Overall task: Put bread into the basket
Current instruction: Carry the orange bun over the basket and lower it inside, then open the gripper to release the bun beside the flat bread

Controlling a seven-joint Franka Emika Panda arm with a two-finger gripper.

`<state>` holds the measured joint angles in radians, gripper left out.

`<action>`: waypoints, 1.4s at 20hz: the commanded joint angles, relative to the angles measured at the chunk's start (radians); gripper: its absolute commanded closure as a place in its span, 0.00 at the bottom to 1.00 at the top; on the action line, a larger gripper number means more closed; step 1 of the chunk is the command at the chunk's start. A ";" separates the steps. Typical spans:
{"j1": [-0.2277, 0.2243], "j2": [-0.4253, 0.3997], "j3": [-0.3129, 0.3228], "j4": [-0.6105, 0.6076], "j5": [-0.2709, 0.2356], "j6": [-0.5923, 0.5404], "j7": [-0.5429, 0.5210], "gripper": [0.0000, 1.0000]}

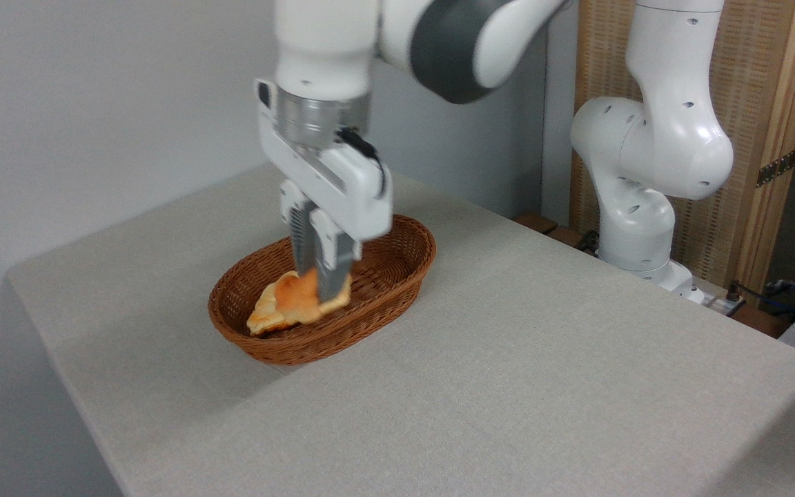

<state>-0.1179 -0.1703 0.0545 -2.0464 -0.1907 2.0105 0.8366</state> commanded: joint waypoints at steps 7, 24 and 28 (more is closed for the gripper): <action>0.000 0.022 -0.124 0.009 -0.012 -0.033 -0.102 0.00; 0.001 0.057 -0.156 0.077 0.059 -0.074 -0.097 0.00; 0.003 0.040 -0.153 0.095 0.103 -0.156 -0.067 0.00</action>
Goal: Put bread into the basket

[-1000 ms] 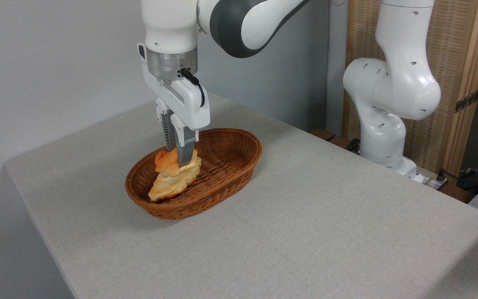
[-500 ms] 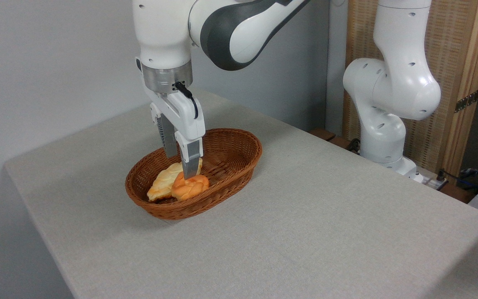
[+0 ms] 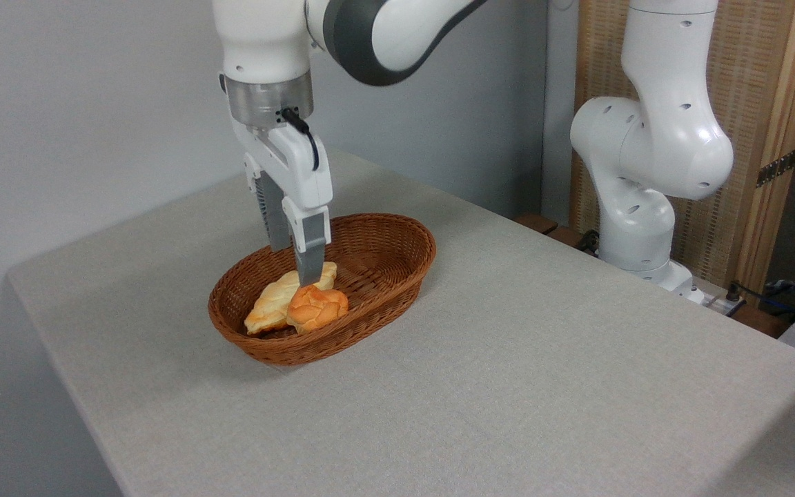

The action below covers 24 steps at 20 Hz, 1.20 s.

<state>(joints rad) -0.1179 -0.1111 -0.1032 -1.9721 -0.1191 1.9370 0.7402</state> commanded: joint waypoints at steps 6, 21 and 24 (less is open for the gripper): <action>0.006 -0.019 0.008 0.064 0.042 -0.113 0.019 0.00; 0.007 -0.010 0.019 0.067 0.042 -0.112 0.019 0.00; 0.007 -0.009 0.016 0.067 0.044 -0.110 0.018 0.00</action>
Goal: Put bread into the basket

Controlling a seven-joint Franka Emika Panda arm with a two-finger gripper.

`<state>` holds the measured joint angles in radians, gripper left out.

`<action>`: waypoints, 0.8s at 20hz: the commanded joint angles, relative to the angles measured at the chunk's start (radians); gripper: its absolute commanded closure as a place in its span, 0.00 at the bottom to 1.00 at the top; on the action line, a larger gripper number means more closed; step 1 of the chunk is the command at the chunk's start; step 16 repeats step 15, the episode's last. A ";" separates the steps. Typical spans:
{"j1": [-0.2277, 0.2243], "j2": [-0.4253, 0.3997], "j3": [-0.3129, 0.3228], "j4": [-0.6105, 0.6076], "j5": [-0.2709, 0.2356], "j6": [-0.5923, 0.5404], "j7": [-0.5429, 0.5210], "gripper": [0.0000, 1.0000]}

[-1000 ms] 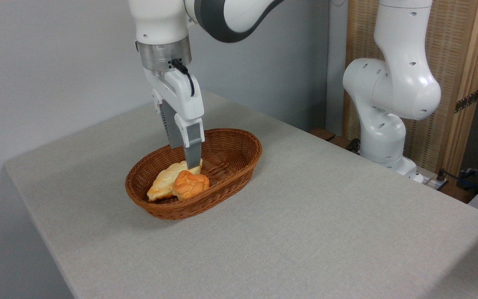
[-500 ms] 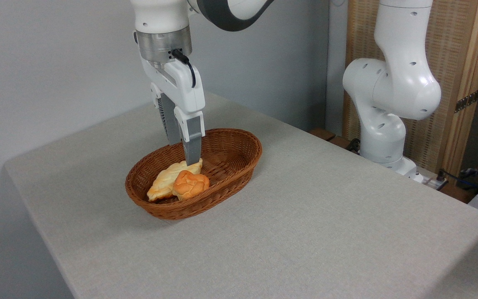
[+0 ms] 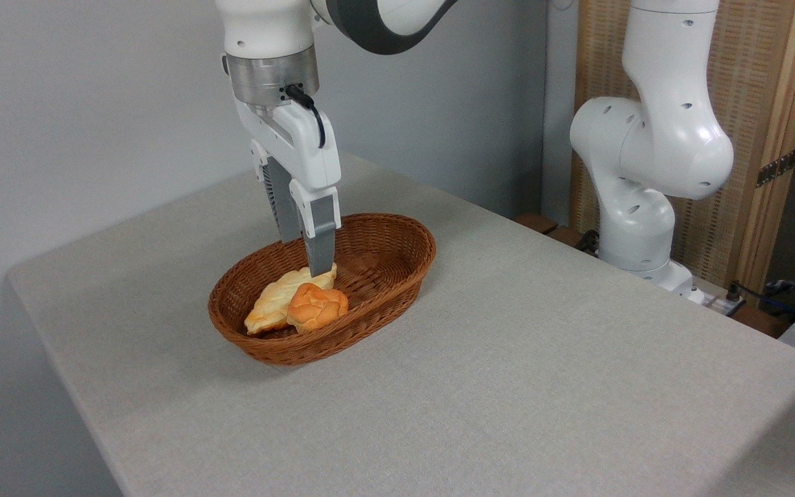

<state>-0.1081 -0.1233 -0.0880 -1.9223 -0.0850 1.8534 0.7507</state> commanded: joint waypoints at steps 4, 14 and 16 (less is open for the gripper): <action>-0.004 -0.004 -0.002 0.017 0.008 -0.028 0.009 0.00; -0.005 0.004 0.007 0.043 -0.002 -0.026 -0.007 0.00; -0.004 0.002 0.008 0.043 -0.004 -0.028 -0.007 0.00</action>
